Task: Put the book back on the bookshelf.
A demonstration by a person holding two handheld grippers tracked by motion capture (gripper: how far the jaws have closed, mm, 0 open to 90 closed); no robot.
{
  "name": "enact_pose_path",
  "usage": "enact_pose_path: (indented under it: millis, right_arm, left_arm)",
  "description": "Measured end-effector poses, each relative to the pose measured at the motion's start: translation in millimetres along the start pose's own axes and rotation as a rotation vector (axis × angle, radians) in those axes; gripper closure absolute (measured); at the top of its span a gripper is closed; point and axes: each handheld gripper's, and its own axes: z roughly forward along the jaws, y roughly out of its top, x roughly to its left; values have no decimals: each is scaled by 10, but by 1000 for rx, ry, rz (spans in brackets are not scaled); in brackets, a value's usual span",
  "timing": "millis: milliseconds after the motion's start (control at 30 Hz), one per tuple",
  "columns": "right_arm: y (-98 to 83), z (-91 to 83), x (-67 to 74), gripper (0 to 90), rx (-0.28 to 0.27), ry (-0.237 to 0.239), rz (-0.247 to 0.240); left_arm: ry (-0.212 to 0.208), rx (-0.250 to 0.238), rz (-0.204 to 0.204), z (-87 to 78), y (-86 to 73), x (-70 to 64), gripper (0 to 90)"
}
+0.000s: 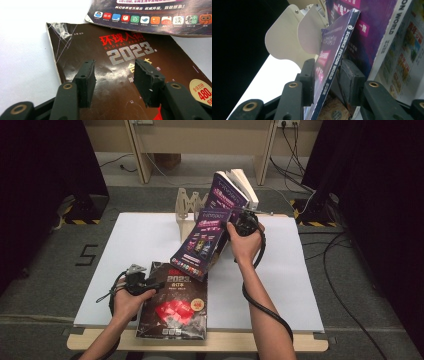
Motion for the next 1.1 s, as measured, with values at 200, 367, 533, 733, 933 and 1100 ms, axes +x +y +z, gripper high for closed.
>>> enact_pose_path:
  millis: [200,367,533,733,933,1100]
  right_arm:
    - [15,68,-11,652,6,-14,17]
    - [22,113,-24,663,7,-28,22]
    - [36,136,-8,713,8,-35,23]
    - [56,142,17,784,7,-56,24]
    - [53,90,81,814,-24,-47,39]
    - [132,-59,214,847,-75,-3,32]
  left_arm:
    - [1,1,2,0,-3,5,511]
    - [2,0,2,-2,-4,6,510]
    - [4,3,6,7,-10,8,510]
    - [5,4,4,6,-14,16,510]
    - [7,8,2,3,-22,30,510]
    - [8,5,-1,-5,-20,30,510]
